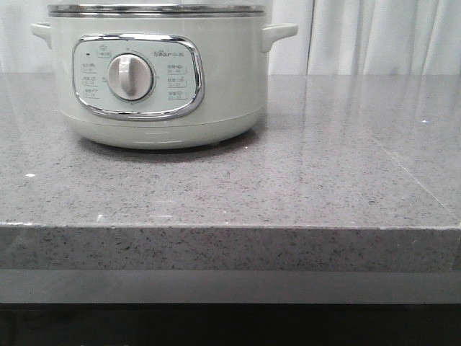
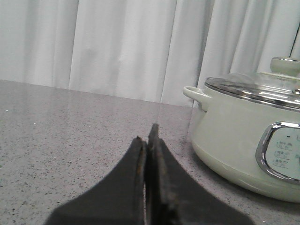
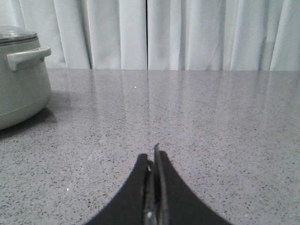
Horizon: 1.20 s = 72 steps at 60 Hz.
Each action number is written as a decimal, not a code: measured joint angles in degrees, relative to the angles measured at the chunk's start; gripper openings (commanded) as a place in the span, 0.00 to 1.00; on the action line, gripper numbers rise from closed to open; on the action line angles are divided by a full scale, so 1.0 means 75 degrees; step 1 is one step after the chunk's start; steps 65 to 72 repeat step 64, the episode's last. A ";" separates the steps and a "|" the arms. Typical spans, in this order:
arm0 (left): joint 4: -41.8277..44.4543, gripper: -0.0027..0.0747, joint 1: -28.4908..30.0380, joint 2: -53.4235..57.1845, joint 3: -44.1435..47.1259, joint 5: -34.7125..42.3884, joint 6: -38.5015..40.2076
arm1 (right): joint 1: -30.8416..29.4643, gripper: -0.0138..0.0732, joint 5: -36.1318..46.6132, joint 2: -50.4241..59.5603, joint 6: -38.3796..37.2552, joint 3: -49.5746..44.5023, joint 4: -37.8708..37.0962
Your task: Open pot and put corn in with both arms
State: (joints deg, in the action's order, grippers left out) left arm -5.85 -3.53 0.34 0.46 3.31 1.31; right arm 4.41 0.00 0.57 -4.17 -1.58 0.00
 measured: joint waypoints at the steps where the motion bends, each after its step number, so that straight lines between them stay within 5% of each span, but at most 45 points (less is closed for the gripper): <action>1: 0.0000 0.01 0.0000 0.0000 0.0000 0.0000 0.0000 | 0.0000 0.02 0.0000 0.0000 -0.0001 0.0000 0.0000; 72: 0.0000 0.01 0.0000 0.0000 0.0000 0.0000 0.0000 | -0.0546 0.02 0.0040 0.0000 -0.0031 0.0000 0.0000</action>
